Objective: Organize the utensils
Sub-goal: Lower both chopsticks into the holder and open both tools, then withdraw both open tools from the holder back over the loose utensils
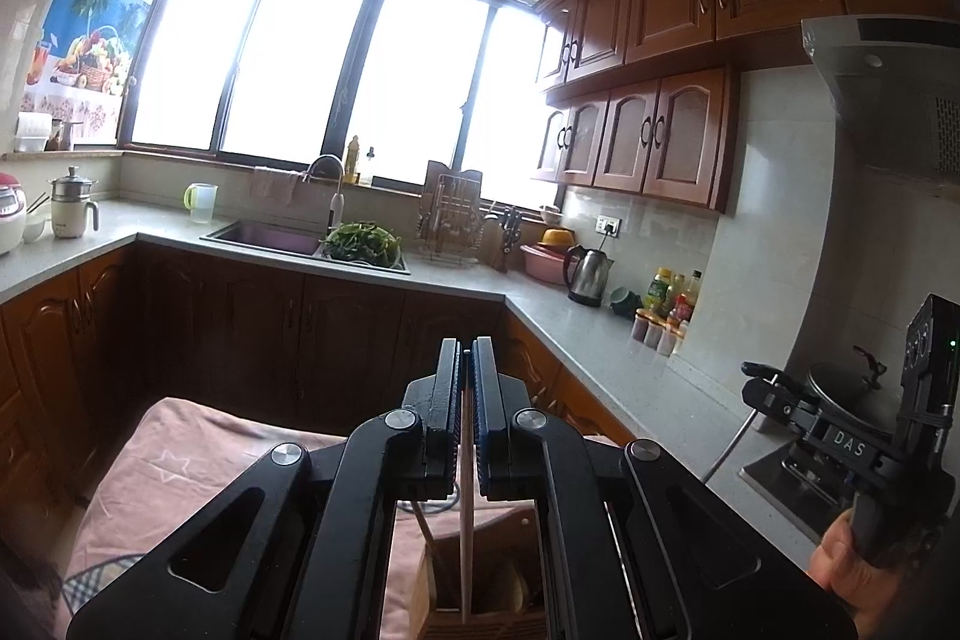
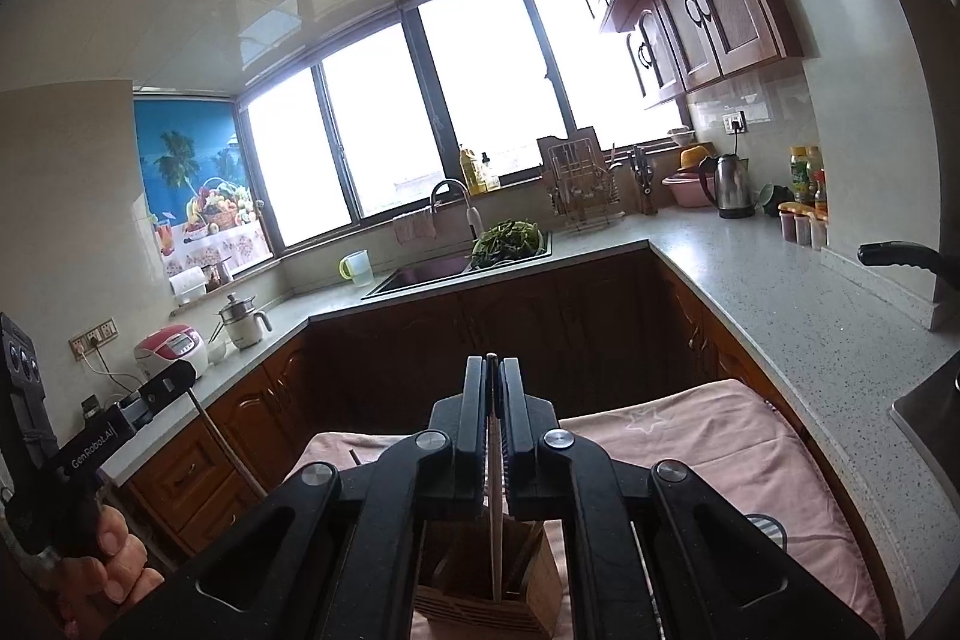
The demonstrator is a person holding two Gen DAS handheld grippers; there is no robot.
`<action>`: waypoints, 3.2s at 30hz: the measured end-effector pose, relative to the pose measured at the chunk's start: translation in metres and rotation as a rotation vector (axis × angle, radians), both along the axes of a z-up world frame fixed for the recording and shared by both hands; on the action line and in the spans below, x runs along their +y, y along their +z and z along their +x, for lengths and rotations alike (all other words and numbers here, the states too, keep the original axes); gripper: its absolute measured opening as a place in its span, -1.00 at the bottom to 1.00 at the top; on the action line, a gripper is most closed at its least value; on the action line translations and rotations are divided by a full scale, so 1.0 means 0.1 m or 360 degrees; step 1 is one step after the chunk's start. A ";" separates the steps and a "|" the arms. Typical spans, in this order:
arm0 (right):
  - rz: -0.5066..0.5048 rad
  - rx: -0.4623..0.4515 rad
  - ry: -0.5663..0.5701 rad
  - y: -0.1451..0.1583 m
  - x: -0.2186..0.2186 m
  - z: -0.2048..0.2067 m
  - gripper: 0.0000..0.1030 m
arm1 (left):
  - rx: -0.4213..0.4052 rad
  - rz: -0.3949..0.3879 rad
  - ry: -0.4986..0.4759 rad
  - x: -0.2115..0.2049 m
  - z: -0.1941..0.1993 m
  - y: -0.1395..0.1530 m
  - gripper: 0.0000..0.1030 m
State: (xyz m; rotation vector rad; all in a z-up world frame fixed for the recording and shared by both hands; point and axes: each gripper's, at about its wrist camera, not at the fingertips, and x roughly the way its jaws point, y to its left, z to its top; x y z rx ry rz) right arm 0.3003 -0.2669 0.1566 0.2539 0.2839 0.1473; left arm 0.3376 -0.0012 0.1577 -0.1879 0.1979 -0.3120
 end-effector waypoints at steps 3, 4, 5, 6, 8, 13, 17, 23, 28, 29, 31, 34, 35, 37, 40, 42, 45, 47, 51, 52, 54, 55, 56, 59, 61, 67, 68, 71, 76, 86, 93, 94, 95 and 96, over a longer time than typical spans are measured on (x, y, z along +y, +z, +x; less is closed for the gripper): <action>0.0019 0.0034 -0.0011 -0.14 -0.03 0.18 -0.93 | 0.0025 -0.0009 0.0014 -0.05 0.19 -0.11 -0.94; 0.0027 0.0049 -0.0013 -0.20 -0.03 0.23 -0.93 | 0.0033 -0.0017 0.0017 -0.06 0.24 -0.16 -0.94; 0.0035 0.0065 -0.0015 -0.26 -0.04 0.27 -0.93 | 0.0044 -0.0025 0.0023 -0.06 0.29 -0.21 -0.94; 0.0041 0.0084 -0.0017 -0.32 -0.04 0.31 -0.93 | 0.0056 -0.0031 0.0028 -0.07 0.33 -0.27 -0.94; 0.0060 0.0122 -0.0020 -0.46 -0.05 0.38 -0.93 | 0.0090 -0.0043 0.0035 -0.07 0.42 -0.40 -0.94; 0.0120 0.0227 -0.0015 -0.80 -0.09 0.51 -0.93 | 0.0169 -0.0028 0.0028 -0.15 0.52 -0.74 -0.94; 0.0152 0.0284 -0.0005 -0.95 -0.09 0.57 -0.93 | 0.0239 -0.0015 0.0020 -0.22 0.55 -0.93 -0.94; 0.0138 0.0294 -0.0002 -0.98 -0.05 0.58 -0.92 | 0.0256 -0.0010 0.0040 -0.20 0.57 -1.03 -0.94; 0.0150 0.0311 0.0001 -0.99 -0.06 0.59 -0.92 | 0.0273 -0.0004 0.0035 -0.18 0.60 -1.03 -0.94; 0.0158 0.0314 0.0005 -0.99 -0.07 0.60 -0.92 | 0.0275 -0.0004 0.0031 -0.18 0.60 -1.02 -0.93; 0.0163 0.0322 0.0007 -0.98 -0.08 0.61 -0.92 | 0.0279 -0.0001 0.0028 -0.18 0.60 -1.01 -0.93; 0.0171 0.0334 0.0017 -0.98 -0.09 0.62 -0.92 | 0.0287 -0.0008 0.0007 -0.16 0.60 -1.00 -0.93; 0.0174 0.0337 0.0020 -0.97 -0.09 0.63 -0.91 | 0.0288 -0.0006 0.0005 -0.17 0.60 -1.00 -0.93; 0.0178 0.0347 0.0033 -0.97 -0.09 0.64 -0.83 | 0.0285 -0.0004 0.0001 -0.16 0.58 -0.99 -0.93; 0.0184 0.0349 0.0041 -0.97 -0.08 0.63 -0.82 | 0.0290 0.0003 -0.0007 -0.17 0.58 -0.98 -0.92; 0.0190 0.0352 0.0038 -0.97 -0.08 0.63 -0.81 | 0.0295 -0.0002 -0.0008 -0.16 0.58 -0.98 -0.81; 0.0210 0.0360 0.0038 -0.98 -0.10 0.60 -0.67 | 0.0294 -0.0015 0.0000 -0.13 0.56 -0.96 -0.43; 0.0222 0.0355 0.0040 -0.97 -0.12 0.57 -0.37 | 0.0285 -0.0024 0.0007 -0.10 0.52 -0.95 -0.14; 0.0246 0.0341 0.0037 -0.94 -0.15 0.47 -0.13 | 0.0303 -0.0034 0.0022 -0.05 0.46 -0.94 0.07; 0.0257 0.0341 0.0042 -0.94 -0.15 0.45 -0.01 | 0.0311 -0.0033 0.0029 -0.03 0.44 -0.95 0.16; 0.0265 0.0337 0.0047 -0.92 -0.16 0.38 0.12 | 0.0319 -0.0026 0.0050 0.01 0.36 -0.96 0.34; 0.0267 0.0329 0.0051 -0.92 -0.16 0.33 0.22 | 0.0327 -0.0021 0.0065 0.04 0.32 -0.97 0.56; 0.0270 0.0320 0.0053 -0.91 -0.16 0.27 0.35 | 0.0337 -0.0011 0.0081 0.06 0.26 -0.98 0.70; 0.0266 0.0293 0.0052 -0.89 -0.15 0.09 0.53 | 0.0378 0.0016 0.0101 0.14 0.08 -1.03 0.81; 0.0261 0.0285 0.0054 -0.88 -0.15 -0.03 0.61 | 0.0425 0.0028 0.0115 0.19 -0.04 -1.09 0.92; 0.0231 0.0309 0.0084 -0.89 -0.11 -0.47 0.71 | 0.0552 0.0045 0.0128 0.32 -0.49 -1.25 0.95; 0.0222 0.0311 0.0082 -0.90 -0.10 -0.56 0.73 | 0.0568 0.0055 0.0138 0.33 -0.57 -1.27 0.95; 0.0193 0.0325 0.0075 -0.93 -0.07 -0.82 0.74 | 0.0606 0.0052 0.0143 0.38 -0.80 -1.33 0.95; 0.0139 0.0368 0.0055 -1.00 -0.06 -1.20 0.74 | 0.0675 0.0030 0.0123 0.44 -1.12 -1.41 0.95; 0.0146 0.0451 -0.0009 -1.25 -0.18 -1.80 0.74 | 0.0674 0.0057 0.0091 0.44 -1.62 -1.45 0.95; 0.0139 0.0457 -0.0047 -1.40 -0.19 -2.12 0.74 | 0.0718 0.0072 0.0069 0.43 -1.85 -1.64 0.95; 0.0134 0.0459 -0.0047 -1.42 -0.18 -2.16 0.74 | 0.0726 0.0074 0.0069 0.43 -1.88 -1.68 0.95; 0.0128 0.0463 -0.0046 -1.44 -0.17 -2.18 0.74 | 0.0732 0.0075 0.0070 0.44 -1.90 -1.71 0.95; 0.0119 0.0468 -0.0044 -1.46 -0.17 -2.20 0.74 | 0.0739 0.0075 0.0070 0.43 -1.92 -1.74 0.95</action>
